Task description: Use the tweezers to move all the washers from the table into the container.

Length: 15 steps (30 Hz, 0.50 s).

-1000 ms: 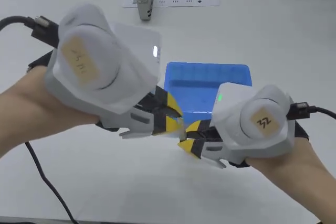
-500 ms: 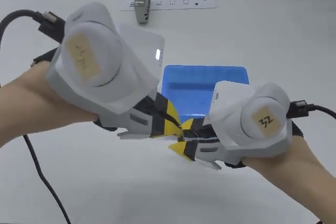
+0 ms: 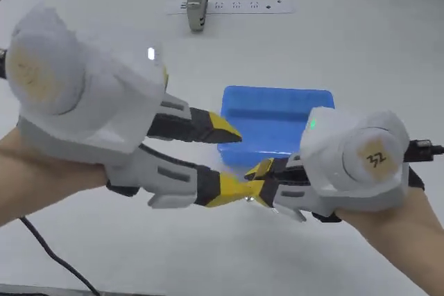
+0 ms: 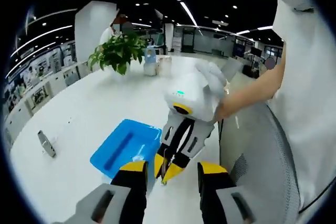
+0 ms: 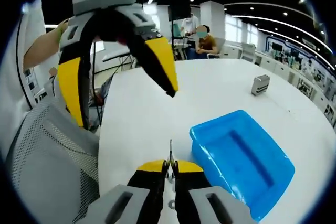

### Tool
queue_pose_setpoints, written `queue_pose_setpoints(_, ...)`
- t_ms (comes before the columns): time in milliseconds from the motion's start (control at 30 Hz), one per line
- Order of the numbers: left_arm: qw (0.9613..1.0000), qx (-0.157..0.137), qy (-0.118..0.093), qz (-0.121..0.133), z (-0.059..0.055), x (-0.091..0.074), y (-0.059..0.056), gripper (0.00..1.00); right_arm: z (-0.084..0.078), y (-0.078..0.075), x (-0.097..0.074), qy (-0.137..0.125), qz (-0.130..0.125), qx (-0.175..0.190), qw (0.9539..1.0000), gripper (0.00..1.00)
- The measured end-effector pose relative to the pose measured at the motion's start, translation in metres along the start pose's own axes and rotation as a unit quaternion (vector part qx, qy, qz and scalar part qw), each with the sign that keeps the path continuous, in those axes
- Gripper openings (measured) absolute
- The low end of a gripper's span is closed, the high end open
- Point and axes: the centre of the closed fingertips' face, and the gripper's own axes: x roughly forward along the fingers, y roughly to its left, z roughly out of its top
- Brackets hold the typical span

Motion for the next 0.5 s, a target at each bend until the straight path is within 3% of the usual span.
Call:
queue_pose_setpoints(100, 0.9981, -0.034, -0.038, 0.035, -0.001, -0.008, 0.000, 0.43, 0.008, -0.003, -0.011, -0.012, 0.004, 0.022, 0.9997, 0.02)
queue_pose_setpoints(200, 0.9944, -0.044, -0.057, 0.078, -0.001, -0.016, 0.001, 0.50, 0.014, -0.005, -0.020, -0.019, 0.003, 0.033, 0.9993, 0.02)
queue_pose_setpoints(333, 0.9850, -0.058, -0.092, 0.134, 0.006, -0.025, 0.004, 0.59, 0.021, -0.010, -0.032, -0.021, -0.006, 0.036, 0.9991, 0.02)
queue_pose_setpoints(433, 0.9762, -0.070, -0.119, 0.168, 0.014, -0.031, 0.006, 0.72, 0.026, -0.013, -0.041, -0.020, -0.013, 0.037, 0.9990, 0.02)
queue_pose_setpoints(500, 0.9733, -0.068, -0.119, 0.184, 0.015, -0.033, 0.008, 0.79, 0.028, -0.016, -0.046, -0.017, -0.019, 0.034, 0.9991, 0.02)
